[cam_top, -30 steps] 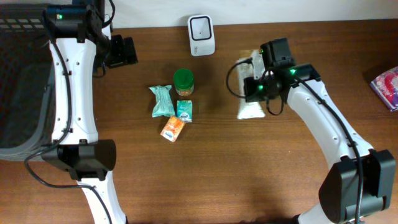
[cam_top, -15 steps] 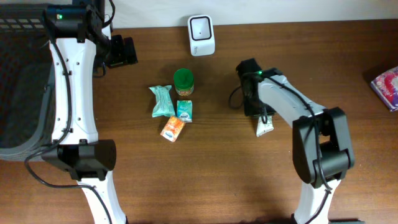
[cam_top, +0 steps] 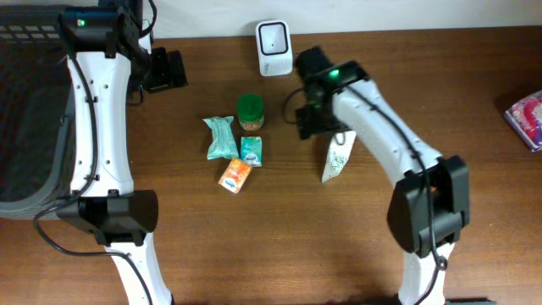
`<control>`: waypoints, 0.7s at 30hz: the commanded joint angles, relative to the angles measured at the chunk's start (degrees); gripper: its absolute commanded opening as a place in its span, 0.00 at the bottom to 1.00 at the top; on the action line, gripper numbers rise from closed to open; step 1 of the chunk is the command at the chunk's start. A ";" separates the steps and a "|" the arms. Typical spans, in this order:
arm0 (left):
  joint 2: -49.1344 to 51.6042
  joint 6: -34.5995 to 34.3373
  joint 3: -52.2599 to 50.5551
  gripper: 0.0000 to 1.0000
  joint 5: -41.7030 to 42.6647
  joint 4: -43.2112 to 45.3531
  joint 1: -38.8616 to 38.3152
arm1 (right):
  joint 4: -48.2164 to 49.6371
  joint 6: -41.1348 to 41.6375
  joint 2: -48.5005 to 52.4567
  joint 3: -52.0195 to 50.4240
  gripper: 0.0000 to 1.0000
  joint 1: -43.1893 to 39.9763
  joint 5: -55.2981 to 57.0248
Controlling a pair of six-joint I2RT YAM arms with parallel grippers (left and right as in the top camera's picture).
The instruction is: Scan the item barcode
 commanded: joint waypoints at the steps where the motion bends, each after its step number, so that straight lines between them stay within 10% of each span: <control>1: -0.96 0.68 0.35 0.99 -0.37 -0.09 0.11 | -2.69 1.31 -0.09 -0.28 0.99 -8.24 -13.20; 15: -0.96 0.68 0.35 0.99 -0.37 -0.09 0.11 | 20.48 7.37 -0.04 -21.33 0.95 -15.32 -27.80; 17: -0.96 0.68 0.35 0.99 -0.37 -0.09 0.11 | 20.24 7.61 -0.04 -21.35 0.73 -15.28 -27.65; 21: -0.96 0.68 0.35 0.99 -0.37 -0.09 0.11 | 19.76 7.61 -0.04 -21.90 0.70 -13.18 -27.50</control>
